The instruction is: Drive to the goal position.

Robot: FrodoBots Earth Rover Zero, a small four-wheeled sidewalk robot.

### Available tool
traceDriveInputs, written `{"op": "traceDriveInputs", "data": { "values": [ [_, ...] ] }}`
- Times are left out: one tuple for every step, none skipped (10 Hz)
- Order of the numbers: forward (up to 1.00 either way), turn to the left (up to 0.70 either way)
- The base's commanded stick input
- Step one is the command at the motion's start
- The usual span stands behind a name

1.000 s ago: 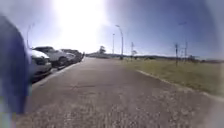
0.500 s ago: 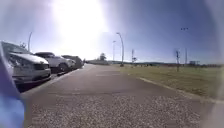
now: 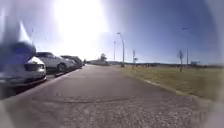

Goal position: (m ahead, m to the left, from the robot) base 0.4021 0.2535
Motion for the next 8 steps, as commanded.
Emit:
{"op": "traceDriveInputs", "data": {
  "values": [
    [0.85,0.00],
    [0.85,0.00],
    [0.85,0.00],
    [0.85,0.00],
    [0.85,0.00],
    [0.85,0.00],
    [0.85,0.00],
    [0.85,0.00]
  ]
}}
